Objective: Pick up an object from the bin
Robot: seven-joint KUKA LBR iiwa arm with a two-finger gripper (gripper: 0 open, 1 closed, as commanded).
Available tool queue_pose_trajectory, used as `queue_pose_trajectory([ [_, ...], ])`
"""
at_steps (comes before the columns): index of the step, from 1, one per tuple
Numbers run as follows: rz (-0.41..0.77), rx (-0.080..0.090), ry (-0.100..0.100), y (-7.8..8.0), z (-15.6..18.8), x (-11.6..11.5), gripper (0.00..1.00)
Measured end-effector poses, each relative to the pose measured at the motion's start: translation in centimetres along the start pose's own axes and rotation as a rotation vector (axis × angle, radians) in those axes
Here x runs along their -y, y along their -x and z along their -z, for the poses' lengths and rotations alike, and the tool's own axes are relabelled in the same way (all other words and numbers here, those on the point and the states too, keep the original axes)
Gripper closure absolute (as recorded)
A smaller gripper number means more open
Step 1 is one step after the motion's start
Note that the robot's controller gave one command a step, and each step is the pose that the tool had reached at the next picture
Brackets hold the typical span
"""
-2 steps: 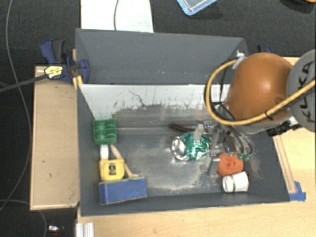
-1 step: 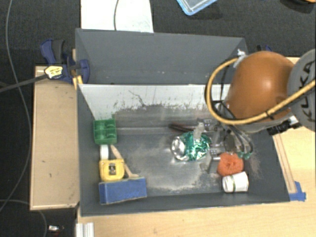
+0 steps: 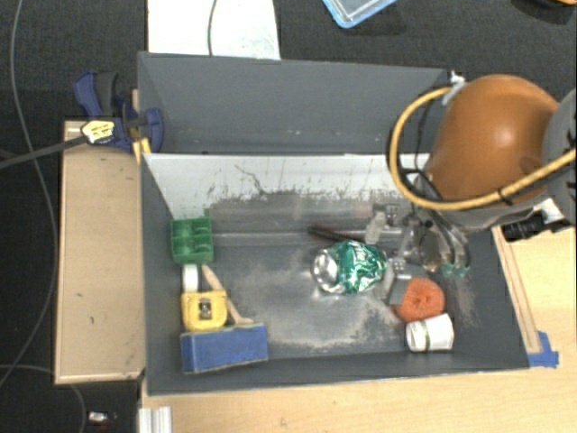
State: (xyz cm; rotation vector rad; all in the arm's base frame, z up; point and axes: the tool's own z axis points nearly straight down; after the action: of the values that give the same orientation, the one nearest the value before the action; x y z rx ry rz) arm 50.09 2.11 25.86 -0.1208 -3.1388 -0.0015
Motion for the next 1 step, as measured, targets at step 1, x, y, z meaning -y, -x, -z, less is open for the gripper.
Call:
queue_pose_trajectory([
  [1,-0.043,0.010,0.000,1.79,2.07,1.62,0.00],
])
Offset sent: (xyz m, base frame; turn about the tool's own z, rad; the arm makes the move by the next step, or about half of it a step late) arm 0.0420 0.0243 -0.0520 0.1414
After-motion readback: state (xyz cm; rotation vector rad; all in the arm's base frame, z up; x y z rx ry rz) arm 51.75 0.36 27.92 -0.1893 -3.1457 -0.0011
